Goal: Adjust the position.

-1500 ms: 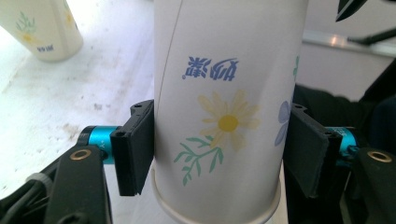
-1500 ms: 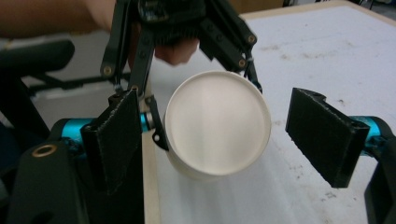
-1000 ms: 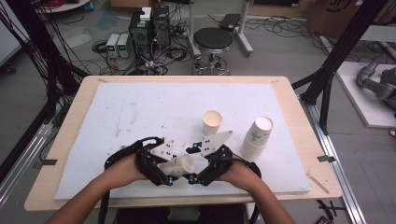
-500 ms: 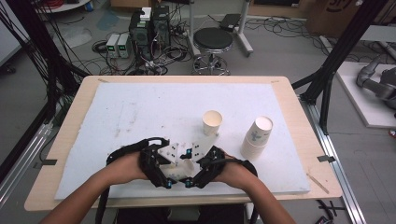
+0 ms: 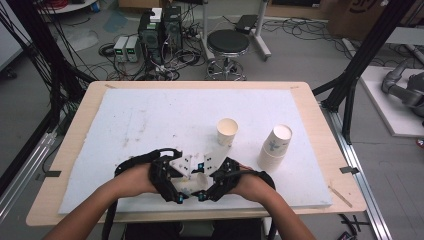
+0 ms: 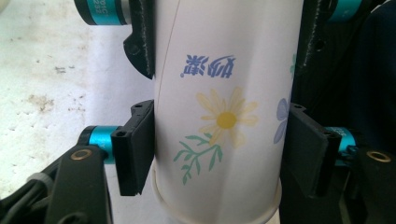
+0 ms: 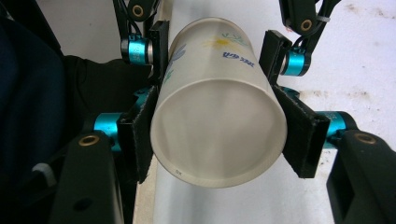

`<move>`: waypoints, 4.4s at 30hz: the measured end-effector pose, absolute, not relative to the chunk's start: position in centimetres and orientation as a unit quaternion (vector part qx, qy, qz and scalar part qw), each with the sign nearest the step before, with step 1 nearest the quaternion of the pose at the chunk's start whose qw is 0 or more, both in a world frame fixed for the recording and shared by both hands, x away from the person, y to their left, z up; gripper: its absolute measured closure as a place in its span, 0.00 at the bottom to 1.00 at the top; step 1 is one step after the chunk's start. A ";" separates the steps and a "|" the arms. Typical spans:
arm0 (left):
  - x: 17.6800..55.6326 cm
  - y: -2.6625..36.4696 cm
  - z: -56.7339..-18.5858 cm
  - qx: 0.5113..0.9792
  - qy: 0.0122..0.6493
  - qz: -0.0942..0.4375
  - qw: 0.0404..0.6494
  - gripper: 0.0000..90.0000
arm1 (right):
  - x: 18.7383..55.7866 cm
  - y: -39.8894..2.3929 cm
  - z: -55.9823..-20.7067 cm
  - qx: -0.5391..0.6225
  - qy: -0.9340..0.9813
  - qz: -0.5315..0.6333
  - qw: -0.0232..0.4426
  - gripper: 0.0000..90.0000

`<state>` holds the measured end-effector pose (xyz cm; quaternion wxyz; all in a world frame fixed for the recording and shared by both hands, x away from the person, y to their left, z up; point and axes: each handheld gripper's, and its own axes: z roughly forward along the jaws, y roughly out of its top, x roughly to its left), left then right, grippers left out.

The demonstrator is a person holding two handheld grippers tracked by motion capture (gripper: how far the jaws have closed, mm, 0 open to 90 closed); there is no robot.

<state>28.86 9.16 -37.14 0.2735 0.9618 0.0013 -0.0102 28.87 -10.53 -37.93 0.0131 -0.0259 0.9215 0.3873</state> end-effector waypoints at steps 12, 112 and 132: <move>28.8 12.5 -38.9 0.890 0.057 -0.035 0.451 0.16 | 28.6 -12.8 -38.1 0.009 0.909 0.417 0.013 0.41; 29.3 13.6 -33.9 0.919 0.101 0.018 0.381 0.30 | 28.5 -14.2 -36.2 0.072 0.874 0.480 0.030 0.25; 29.7 12.1 -32.9 0.952 0.078 0.024 0.296 0.30 | 28.9 -11.3 -36.4 0.040 0.908 0.412 0.057 0.25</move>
